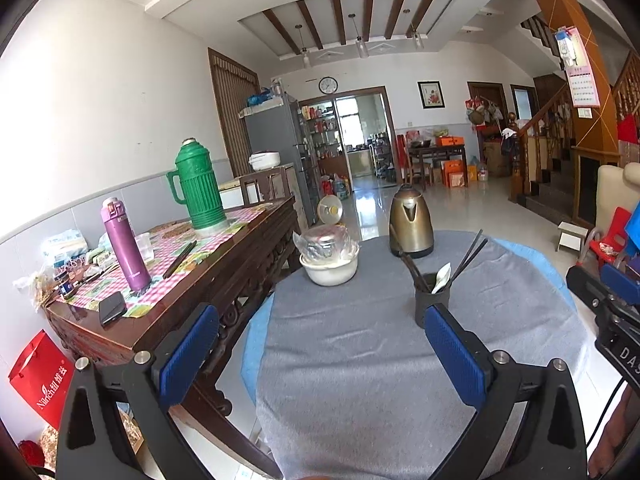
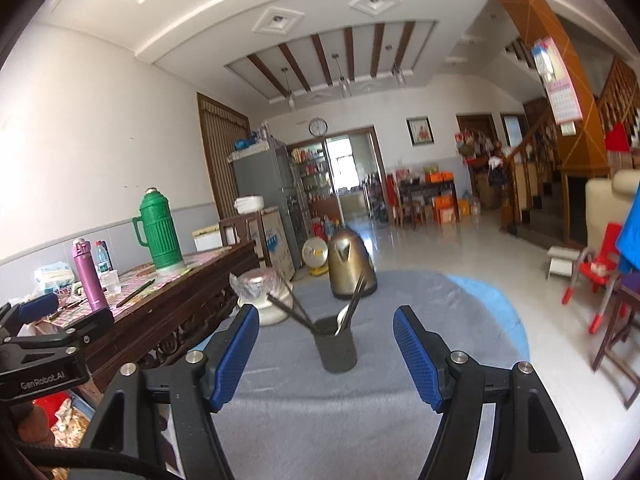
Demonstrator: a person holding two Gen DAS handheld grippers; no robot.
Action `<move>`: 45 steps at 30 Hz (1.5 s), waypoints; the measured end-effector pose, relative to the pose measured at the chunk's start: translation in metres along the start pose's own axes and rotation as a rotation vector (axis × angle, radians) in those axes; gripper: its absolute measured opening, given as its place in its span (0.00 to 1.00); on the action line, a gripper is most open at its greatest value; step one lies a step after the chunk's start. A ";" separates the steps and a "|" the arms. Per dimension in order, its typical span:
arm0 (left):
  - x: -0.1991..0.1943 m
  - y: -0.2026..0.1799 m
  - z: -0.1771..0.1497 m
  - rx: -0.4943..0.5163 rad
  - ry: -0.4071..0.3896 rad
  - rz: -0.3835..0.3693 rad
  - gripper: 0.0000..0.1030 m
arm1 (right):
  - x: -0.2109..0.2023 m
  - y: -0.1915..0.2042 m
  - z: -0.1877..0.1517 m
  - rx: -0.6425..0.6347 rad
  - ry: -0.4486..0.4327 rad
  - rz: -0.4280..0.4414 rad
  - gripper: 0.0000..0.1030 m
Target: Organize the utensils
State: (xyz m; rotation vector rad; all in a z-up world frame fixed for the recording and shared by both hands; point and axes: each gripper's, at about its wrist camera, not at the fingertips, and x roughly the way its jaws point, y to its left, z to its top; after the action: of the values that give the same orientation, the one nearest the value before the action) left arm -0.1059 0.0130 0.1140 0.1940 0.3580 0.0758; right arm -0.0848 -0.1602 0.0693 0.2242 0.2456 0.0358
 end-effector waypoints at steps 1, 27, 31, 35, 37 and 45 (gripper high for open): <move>0.001 0.000 -0.001 0.001 0.003 0.003 0.99 | 0.003 0.000 -0.002 0.007 0.015 -0.001 0.71; 0.019 0.002 -0.020 -0.020 0.087 0.016 0.99 | 0.019 -0.001 -0.029 0.060 0.120 0.003 0.71; 0.020 0.004 -0.021 -0.026 0.089 0.020 0.99 | 0.018 0.001 -0.030 0.050 0.121 0.007 0.71; 0.021 0.005 -0.022 -0.029 0.092 0.021 0.99 | 0.016 0.001 -0.031 0.043 0.118 0.009 0.71; 0.021 0.005 -0.022 -0.027 0.093 0.022 0.99 | 0.015 0.002 -0.031 0.039 0.114 0.009 0.71; 0.021 0.005 -0.023 -0.029 0.095 0.024 0.99 | 0.016 0.003 -0.031 0.038 0.114 0.008 0.71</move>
State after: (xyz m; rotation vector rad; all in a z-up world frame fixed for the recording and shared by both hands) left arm -0.0942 0.0241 0.0868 0.1665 0.4491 0.1143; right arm -0.0770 -0.1497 0.0373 0.2617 0.3592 0.0519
